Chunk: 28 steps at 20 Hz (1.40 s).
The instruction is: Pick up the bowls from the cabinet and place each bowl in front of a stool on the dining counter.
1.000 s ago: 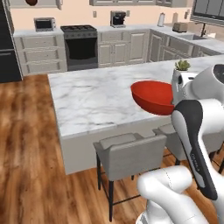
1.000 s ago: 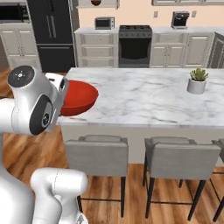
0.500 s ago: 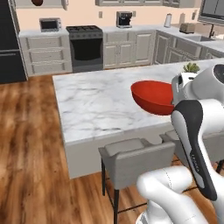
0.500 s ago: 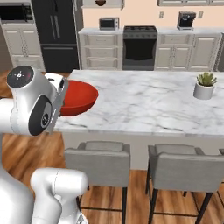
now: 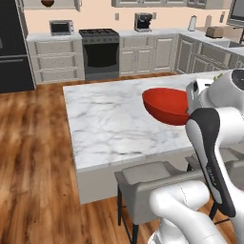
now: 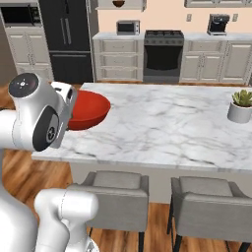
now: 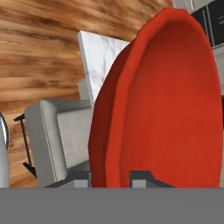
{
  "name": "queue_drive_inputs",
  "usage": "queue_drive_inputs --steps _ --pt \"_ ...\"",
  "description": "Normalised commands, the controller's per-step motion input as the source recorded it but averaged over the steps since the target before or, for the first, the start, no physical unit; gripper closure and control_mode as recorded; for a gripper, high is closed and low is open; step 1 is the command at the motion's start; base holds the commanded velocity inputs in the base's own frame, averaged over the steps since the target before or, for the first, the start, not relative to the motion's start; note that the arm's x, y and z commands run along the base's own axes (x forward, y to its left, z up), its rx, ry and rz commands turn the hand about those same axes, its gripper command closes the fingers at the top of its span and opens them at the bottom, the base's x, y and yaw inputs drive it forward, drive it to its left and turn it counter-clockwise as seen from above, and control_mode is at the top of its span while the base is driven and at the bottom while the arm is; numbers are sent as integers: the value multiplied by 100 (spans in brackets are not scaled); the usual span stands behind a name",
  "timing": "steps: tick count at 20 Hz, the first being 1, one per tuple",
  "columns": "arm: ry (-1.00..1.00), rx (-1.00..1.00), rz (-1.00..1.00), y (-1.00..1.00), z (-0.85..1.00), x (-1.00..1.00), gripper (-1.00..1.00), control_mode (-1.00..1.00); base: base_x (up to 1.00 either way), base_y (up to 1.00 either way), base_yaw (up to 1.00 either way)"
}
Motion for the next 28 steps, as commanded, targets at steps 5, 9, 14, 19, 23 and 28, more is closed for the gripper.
queue_drive_inputs --steps 5,9,14,19,23,28 --pt "0 0 0 0 0 0 100 -100 5 -2 0" --pt "0 0 0 0 0 4 100 -100 0 0 0" --pt "9 -4 19 -40 -15 44 100 -100 0 0 0" --pt "0 0 38 -42 -34 62 100 -100 0 0 0" --pt "-5 -6 47 -6 -34 58 100 -100 0 0 0" --pt "-16 -12 26 -7 -39 34 100 -100 0 0 0"
